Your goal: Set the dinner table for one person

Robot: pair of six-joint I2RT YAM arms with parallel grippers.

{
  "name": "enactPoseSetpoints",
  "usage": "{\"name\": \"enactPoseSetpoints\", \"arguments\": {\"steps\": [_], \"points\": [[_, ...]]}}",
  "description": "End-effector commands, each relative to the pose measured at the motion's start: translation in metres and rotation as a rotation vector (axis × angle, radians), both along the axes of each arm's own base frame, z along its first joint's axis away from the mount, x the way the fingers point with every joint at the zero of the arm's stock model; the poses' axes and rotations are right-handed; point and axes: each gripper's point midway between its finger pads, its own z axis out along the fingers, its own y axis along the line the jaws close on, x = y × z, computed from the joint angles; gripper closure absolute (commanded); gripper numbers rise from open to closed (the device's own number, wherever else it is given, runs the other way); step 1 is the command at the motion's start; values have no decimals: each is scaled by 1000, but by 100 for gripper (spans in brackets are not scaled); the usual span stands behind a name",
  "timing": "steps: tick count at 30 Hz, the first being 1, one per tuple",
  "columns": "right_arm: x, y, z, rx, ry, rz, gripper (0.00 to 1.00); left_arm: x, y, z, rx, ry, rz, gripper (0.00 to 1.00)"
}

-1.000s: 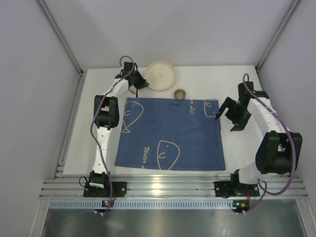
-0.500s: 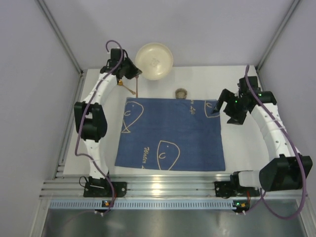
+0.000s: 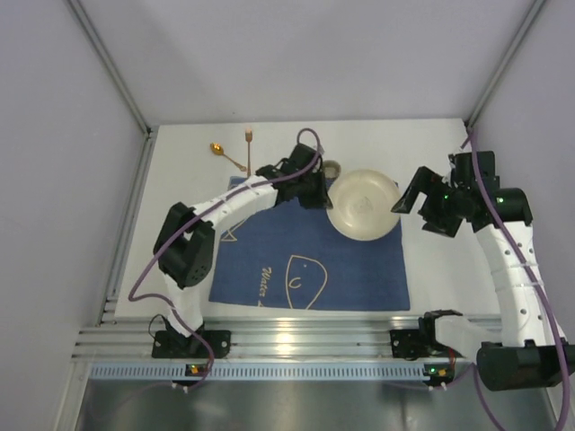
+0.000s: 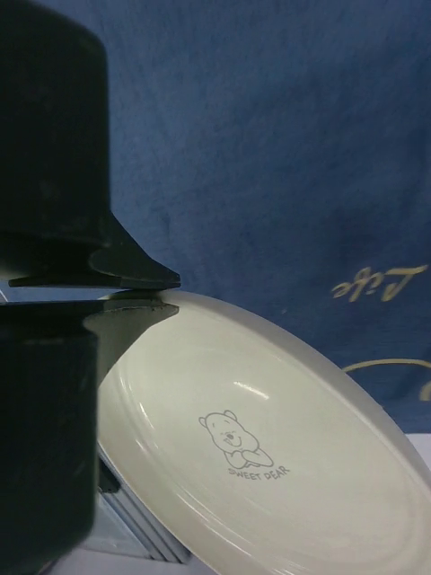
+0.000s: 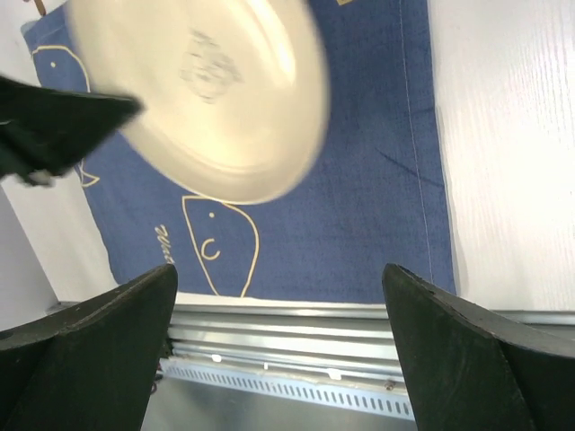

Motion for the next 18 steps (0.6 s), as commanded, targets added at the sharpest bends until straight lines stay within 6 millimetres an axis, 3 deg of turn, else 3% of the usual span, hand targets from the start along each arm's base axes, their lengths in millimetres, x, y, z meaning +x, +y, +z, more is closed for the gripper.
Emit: {"name": "enactPoseSetpoints", "arguments": {"steps": [1,2,4,5,6,10,14,15,17,18], "points": [[-20,-3,16,-12,-25,0,3,-10,-31,-13,-6,4,-29,100],[-24,-5,15,-20,-19,3,3,-15,-44,-11,-14,0,-54,100],[-33,-7,9,-35,4,3,3,-17,-58,-29,6,28,-72,100],[-37,-9,10,-43,-7,7,3,-20,-68,-24,3,24,-97,100],[-42,-9,8,-47,6,8,3,-22,-72,-35,23,44,-107,100],[-55,-15,1,-78,24,10,2,-34,-82,-42,49,70,-152,100],[-60,-20,-6,-108,43,17,2,-43,-65,-52,96,94,-127,100],[-61,-21,-6,-114,47,21,2,-45,-61,-37,84,70,-119,100],[-60,-23,-8,-129,54,21,2,-52,-41,-42,122,80,-91,100],[-60,-23,-9,-132,57,24,2,-55,-33,-31,114,70,-84,100]]}}
